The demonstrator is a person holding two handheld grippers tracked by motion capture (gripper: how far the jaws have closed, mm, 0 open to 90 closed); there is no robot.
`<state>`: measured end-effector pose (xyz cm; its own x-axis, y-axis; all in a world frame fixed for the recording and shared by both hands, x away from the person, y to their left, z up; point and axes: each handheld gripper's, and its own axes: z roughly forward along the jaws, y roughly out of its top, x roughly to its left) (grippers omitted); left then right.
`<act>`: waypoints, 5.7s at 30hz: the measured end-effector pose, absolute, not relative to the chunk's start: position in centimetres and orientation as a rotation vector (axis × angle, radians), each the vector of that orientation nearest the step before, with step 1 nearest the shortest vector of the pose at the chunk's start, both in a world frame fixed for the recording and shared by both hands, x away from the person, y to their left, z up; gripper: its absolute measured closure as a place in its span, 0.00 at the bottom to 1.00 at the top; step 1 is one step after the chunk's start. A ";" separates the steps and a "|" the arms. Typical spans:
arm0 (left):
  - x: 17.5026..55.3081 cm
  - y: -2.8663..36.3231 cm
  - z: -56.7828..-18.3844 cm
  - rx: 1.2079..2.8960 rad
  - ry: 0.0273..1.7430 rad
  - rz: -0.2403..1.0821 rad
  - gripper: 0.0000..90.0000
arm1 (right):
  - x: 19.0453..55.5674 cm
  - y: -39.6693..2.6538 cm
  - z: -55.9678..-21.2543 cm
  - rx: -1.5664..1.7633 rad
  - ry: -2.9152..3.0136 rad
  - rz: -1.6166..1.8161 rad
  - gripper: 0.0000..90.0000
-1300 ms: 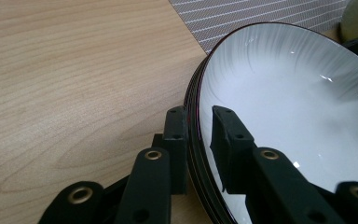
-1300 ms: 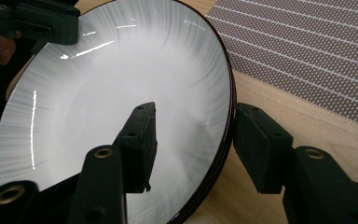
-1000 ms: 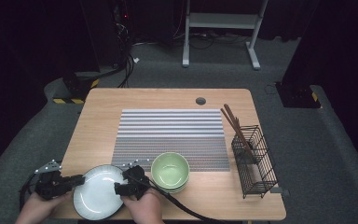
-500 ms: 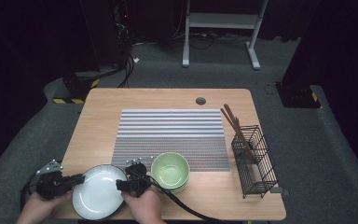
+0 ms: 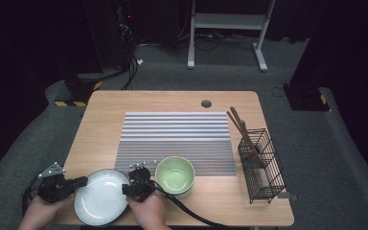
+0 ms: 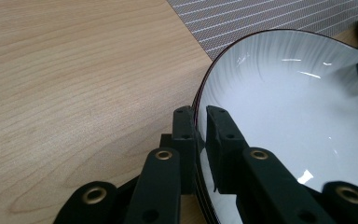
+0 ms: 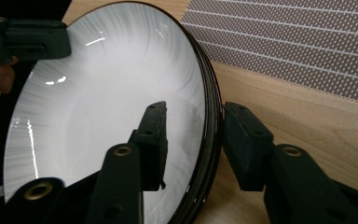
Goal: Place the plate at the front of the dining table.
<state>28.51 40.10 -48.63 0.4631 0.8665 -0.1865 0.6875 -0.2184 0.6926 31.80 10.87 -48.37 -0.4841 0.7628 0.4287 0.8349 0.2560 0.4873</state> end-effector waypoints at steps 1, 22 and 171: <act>28.5 40.1 -48.7 1.978 1.289 0.318 0.91 | 31.9 10.9 -48.5 -1.532 -2.412 -1.028 0.71; 28.9 39.8 -48.8 1.967 1.272 0.349 0.91 | 31.7 11.4 -48.7 -1.484 -2.570 -1.086 0.82; 28.1 40.5 -48.4 1.988 1.282 0.326 0.90 | 31.0 13.1 -47.8 -1.485 -2.563 -1.056 0.73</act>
<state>28.10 40.48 -48.35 0.4693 0.8663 -0.1711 0.6797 -0.2307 0.6963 31.00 13.15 -47.76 -0.5542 0.7707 0.3144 0.7685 0.3286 0.5490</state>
